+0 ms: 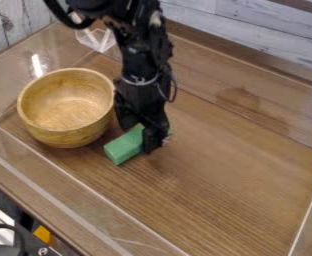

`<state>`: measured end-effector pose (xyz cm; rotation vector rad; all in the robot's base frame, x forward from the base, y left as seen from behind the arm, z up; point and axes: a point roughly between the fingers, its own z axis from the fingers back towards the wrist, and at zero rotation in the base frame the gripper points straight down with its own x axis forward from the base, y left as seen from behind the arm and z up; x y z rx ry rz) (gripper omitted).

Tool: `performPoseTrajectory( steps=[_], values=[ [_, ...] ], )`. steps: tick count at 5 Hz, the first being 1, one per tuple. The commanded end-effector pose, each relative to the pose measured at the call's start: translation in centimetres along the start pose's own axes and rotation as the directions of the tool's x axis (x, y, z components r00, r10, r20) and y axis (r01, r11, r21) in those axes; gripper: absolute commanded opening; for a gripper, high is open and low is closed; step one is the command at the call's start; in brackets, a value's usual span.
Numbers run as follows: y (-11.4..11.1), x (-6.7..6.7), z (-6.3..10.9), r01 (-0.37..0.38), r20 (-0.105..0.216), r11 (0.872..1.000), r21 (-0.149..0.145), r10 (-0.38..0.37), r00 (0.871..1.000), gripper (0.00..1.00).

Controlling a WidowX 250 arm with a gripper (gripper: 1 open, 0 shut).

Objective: Put the green block in the brown bowl

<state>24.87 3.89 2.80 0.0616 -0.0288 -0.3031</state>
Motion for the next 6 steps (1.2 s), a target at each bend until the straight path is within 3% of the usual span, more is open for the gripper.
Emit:
performPoseTrajectory(
  steps=[1,3,4,6],
  values=[
    [-0.7,0.2,-0.2,0.022,0.039,1.0,0.013,-0.023,0.999,1.0],
    [-1.6,0.3,0.8,0.024,0.075,1.0,-0.018,-0.023,0.997,1.0],
    [-2.4,0.8,0.7,0.002,0.072,1.0,-0.024,0.0,0.997,0.0],
    [-3.9,-0.1,0.4,0.02,0.076,0.998,-0.06,-0.016,0.997,0.0]
  ],
)
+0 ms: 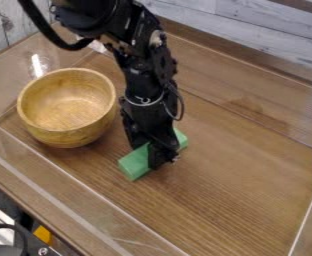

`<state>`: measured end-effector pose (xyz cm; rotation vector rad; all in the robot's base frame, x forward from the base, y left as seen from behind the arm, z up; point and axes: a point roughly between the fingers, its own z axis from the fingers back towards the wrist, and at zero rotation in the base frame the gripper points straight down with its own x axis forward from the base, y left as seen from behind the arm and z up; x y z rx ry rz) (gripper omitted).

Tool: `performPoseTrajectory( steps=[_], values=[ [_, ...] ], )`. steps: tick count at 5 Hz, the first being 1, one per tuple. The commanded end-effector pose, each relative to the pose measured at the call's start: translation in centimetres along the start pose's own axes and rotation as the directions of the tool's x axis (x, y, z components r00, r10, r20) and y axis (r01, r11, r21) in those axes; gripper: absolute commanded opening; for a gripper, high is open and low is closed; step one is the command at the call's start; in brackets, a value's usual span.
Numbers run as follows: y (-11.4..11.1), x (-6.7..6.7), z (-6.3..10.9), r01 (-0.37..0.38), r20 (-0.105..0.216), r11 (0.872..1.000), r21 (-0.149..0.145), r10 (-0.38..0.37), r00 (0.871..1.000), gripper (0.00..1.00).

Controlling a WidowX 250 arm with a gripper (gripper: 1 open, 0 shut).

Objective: Put the green block in the brown bowl

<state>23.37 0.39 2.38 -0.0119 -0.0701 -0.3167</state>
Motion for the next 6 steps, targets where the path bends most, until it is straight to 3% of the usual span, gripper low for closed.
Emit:
performPoseTrajectory(
  steps=[1,2,4,6],
  values=[
    [-0.6,0.4,1.5,0.012,0.027,1.0,-0.015,-0.011,1.0,0.0],
    [-0.9,0.4,2.4,0.016,0.03,0.999,-0.037,-0.015,0.999,0.0],
    [-1.8,-1.3,3.9,0.046,0.05,0.997,-0.065,-0.043,0.998,0.0],
    [0.9,-1.8,5.8,0.006,0.055,0.999,-0.043,-0.003,0.998,0.0]
  ],
)
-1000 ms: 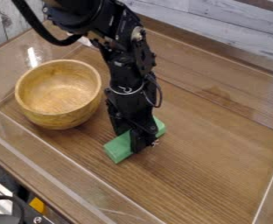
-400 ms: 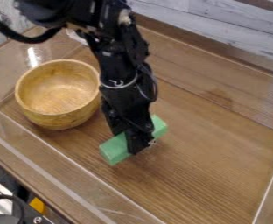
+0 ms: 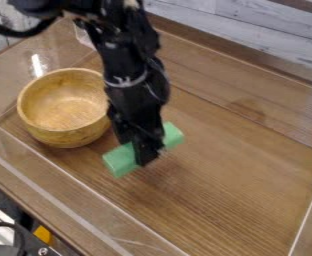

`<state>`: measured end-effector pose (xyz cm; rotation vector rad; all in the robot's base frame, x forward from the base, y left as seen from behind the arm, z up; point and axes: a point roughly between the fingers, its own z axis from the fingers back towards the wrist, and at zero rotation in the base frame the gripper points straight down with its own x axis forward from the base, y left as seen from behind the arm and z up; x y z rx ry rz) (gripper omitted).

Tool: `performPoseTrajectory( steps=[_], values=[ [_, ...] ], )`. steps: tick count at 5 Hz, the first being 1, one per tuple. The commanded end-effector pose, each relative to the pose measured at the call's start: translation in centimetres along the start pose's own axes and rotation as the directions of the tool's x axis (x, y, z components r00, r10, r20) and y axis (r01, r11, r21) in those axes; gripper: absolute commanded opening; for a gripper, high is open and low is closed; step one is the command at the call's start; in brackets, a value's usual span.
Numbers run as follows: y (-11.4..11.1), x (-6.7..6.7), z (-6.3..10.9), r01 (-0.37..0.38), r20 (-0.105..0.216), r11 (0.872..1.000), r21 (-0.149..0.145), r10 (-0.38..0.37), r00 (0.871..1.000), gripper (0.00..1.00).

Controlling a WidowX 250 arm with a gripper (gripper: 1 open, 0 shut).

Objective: Put the green block in the brown bowl

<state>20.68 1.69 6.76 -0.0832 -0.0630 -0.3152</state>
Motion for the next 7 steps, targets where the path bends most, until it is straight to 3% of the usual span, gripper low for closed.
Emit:
performPoseTrajectory(
  steps=[1,2,5,7],
  values=[
    [3.9,-1.1,2.9,-0.006,0.06,0.999,0.046,0.003,0.998,0.0],
    [7.3,-3.3,3.8,0.006,0.06,0.999,0.054,-0.009,0.998,0.0],
    [9.1,-1.3,4.5,-0.059,0.057,0.996,0.065,0.055,0.997,0.0],
    [9.8,-2.3,4.2,-0.12,0.056,0.99,0.077,0.116,0.992,0.0]
  ],
)
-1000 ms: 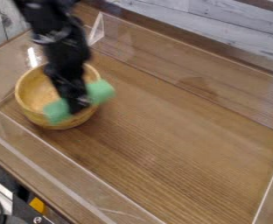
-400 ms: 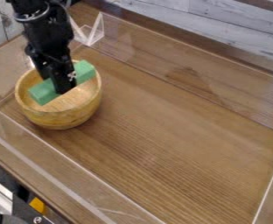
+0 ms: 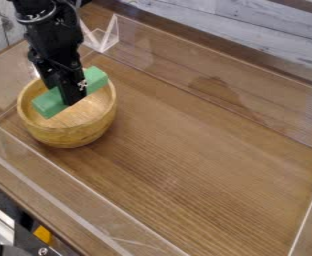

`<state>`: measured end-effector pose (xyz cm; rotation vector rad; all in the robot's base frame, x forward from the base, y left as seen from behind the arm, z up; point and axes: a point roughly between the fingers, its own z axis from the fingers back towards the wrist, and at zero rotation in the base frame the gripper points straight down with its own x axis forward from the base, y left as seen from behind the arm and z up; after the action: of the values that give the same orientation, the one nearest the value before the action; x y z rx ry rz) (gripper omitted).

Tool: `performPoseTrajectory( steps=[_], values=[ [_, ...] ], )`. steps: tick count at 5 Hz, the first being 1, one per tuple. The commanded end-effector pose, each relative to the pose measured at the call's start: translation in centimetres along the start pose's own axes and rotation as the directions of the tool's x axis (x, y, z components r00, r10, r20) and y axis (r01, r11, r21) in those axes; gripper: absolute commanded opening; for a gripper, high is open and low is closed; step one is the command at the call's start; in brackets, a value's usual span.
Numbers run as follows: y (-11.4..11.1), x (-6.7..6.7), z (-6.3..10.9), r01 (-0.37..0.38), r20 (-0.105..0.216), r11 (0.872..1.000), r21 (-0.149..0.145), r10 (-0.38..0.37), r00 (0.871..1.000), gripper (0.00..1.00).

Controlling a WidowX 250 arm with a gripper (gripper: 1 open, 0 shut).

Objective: Put the green block in the brown bowl

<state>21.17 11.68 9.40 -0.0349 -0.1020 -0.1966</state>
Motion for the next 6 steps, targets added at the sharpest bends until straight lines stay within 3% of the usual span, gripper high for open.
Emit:
performPoseTrajectory(
  steps=[1,2,4,6],
  values=[
    [-0.3,0.9,0.5,-0.037,0.016,0.999,0.029,0.036,0.999,0.0],
    [-1.1,1.7,0.5,-0.071,0.016,0.997,0.034,0.07,0.997,0.0],
    [-2.0,2.1,-1.3,-0.063,0.017,0.997,0.04,0.062,0.998,0.0],
    [-0.8,1.7,-1.6,-0.024,-0.005,0.999,0.039,0.024,1.0,0.0]
  ],
)
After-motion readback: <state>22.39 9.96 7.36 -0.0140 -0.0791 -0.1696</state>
